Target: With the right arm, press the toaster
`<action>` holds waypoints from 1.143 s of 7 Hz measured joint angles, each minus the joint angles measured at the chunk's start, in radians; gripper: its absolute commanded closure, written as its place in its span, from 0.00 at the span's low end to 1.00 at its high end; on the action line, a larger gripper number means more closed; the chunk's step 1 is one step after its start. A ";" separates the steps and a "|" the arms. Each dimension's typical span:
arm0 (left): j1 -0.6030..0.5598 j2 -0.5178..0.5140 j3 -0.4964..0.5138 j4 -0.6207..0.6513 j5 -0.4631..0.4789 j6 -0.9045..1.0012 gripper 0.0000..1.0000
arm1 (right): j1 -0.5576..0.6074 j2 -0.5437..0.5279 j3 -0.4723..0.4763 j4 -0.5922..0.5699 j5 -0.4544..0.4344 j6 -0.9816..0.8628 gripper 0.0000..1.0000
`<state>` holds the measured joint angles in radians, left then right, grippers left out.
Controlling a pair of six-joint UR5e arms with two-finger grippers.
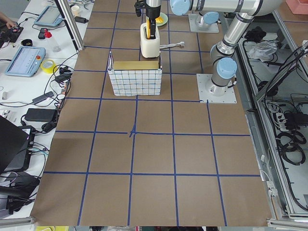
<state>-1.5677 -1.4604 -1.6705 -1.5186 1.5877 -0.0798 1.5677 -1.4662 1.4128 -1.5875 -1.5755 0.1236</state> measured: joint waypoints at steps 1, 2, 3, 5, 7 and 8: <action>0.000 0.000 0.000 0.000 0.000 0.000 0.00 | 0.000 0.003 0.000 0.005 0.037 0.002 1.00; 0.000 0.000 0.000 0.000 0.000 0.000 0.00 | -0.001 0.003 0.002 0.022 0.087 0.004 1.00; 0.000 0.000 0.000 0.000 0.000 0.000 0.00 | -0.005 0.004 0.003 0.046 0.134 0.005 1.00; 0.000 0.000 0.000 0.000 0.000 0.000 0.00 | -0.032 0.007 0.006 0.110 0.251 0.005 1.00; 0.000 0.000 0.000 0.000 0.001 0.000 0.00 | -0.086 0.008 0.045 0.146 0.385 -0.017 1.00; 0.000 0.000 0.000 0.000 0.000 0.000 0.00 | -0.103 0.009 0.093 0.146 0.424 -0.072 1.00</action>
<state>-1.5677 -1.4603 -1.6705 -1.5187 1.5882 -0.0798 1.4645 -1.4571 1.5055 -1.4412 -1.1514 0.0518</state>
